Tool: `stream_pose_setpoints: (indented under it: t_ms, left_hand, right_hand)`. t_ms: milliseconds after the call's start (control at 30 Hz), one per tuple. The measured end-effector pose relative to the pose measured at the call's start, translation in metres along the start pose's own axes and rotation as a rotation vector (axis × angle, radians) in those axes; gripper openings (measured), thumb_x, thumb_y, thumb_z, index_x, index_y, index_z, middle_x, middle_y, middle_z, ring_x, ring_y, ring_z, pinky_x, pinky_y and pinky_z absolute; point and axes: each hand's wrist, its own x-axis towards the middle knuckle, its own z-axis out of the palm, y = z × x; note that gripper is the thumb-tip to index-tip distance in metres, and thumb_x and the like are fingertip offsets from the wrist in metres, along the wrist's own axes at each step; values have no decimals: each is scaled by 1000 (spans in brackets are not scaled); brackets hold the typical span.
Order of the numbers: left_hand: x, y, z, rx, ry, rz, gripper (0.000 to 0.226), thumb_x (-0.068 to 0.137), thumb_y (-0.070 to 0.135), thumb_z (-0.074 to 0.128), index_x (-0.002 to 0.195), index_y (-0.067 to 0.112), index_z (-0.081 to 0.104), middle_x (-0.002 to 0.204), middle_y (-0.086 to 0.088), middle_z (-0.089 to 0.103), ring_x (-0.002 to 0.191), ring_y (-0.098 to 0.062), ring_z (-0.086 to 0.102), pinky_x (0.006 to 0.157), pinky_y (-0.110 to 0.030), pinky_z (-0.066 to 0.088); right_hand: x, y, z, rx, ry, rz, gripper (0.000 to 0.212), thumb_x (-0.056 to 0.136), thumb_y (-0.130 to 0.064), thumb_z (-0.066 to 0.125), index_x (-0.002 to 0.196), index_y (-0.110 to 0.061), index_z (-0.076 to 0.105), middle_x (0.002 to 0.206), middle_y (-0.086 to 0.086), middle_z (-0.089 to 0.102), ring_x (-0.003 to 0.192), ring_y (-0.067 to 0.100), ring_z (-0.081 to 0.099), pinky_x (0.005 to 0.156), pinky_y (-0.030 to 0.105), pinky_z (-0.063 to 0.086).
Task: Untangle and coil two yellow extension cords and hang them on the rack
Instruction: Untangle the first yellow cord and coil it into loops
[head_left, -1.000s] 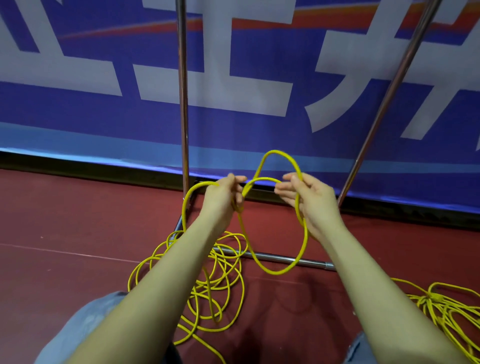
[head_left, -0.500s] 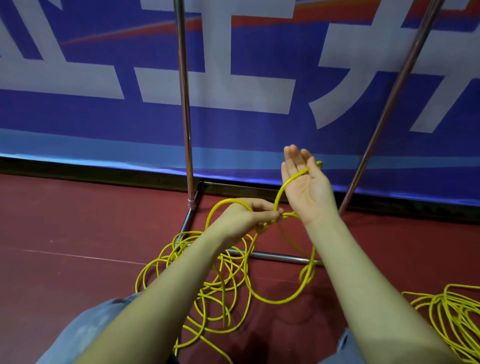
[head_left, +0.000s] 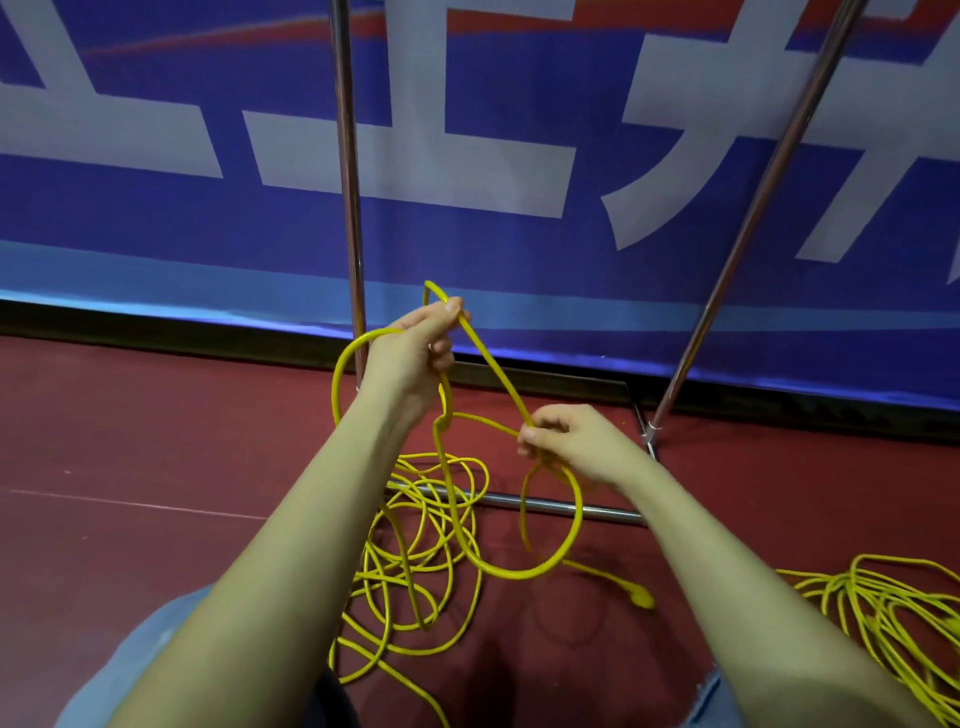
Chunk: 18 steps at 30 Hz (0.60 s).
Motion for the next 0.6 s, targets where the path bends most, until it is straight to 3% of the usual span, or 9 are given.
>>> stream_pose_setpoints:
  t_ms: [133, 233, 333, 400, 467, 533, 600]
  left_hand:
    - [-1, -4, -6, 31, 31, -52, 25, 101, 17, 42, 90, 5, 61, 69, 0, 68, 39, -1, 40, 40, -12, 30]
    - [-9, -20, -6, 268, 33, -126, 27, 102, 13, 38, 85, 7, 59, 72, -6, 58, 39, -2, 43, 38, -11, 31]
    - [-22, -35, -9, 585, -143, -168, 21, 98, 7, 45, 89, 11, 64, 79, -4, 62, 62, -10, 51, 48, -11, 38]
    - [-29, -38, -9, 690, -297, -168, 18, 96, 6, 50, 103, 11, 66, 91, -6, 64, 76, -9, 55, 56, -8, 42]
    - [-35, -39, -7, 733, -393, -136, 21, 93, 6, 55, 112, 8, 65, 94, -2, 65, 75, 2, 58, 61, -6, 41]
    - [-38, -40, -4, 730, -372, -52, 16, 89, 8, 62, 104, 7, 67, 86, 3, 66, 68, 8, 56, 65, -9, 41]
    - [-39, -40, -3, 660, -268, 13, 10, 84, 10, 69, 94, 8, 66, 79, 4, 62, 63, 3, 55, 66, -15, 42]
  right_hand:
    - [3, -17, 0, 76, 208, -27, 23, 94, -11, 52, 76, -21, 62, 77, 2, 70, 58, 9, 54, 56, 24, 41]
    - [3, -37, -7, 465, 341, -16, 19, 98, -8, 44, 87, -8, 60, 79, 8, 68, 61, 9, 66, 58, 18, 51]
    - [1, -45, -14, 698, 428, 3, 21, 99, -13, 43, 86, -11, 59, 83, 7, 70, 70, 10, 71, 68, 22, 56]
    - [0, -48, -17, 772, 436, 2, 19, 99, -15, 45, 88, -11, 59, 88, 9, 71, 77, 15, 71, 77, 30, 56]
    - [-1, -52, -17, 798, 405, -37, 19, 100, -16, 44, 90, -10, 59, 91, 10, 71, 82, 18, 71, 80, 32, 56]
    - [-2, -55, -19, 877, 375, -83, 19, 100, -16, 42, 91, -9, 57, 90, 10, 72, 83, 20, 72, 78, 31, 57]
    - [-2, -55, -22, 1020, 366, -97, 20, 101, -14, 39, 91, -6, 55, 85, 10, 72, 80, 20, 72, 74, 29, 59]
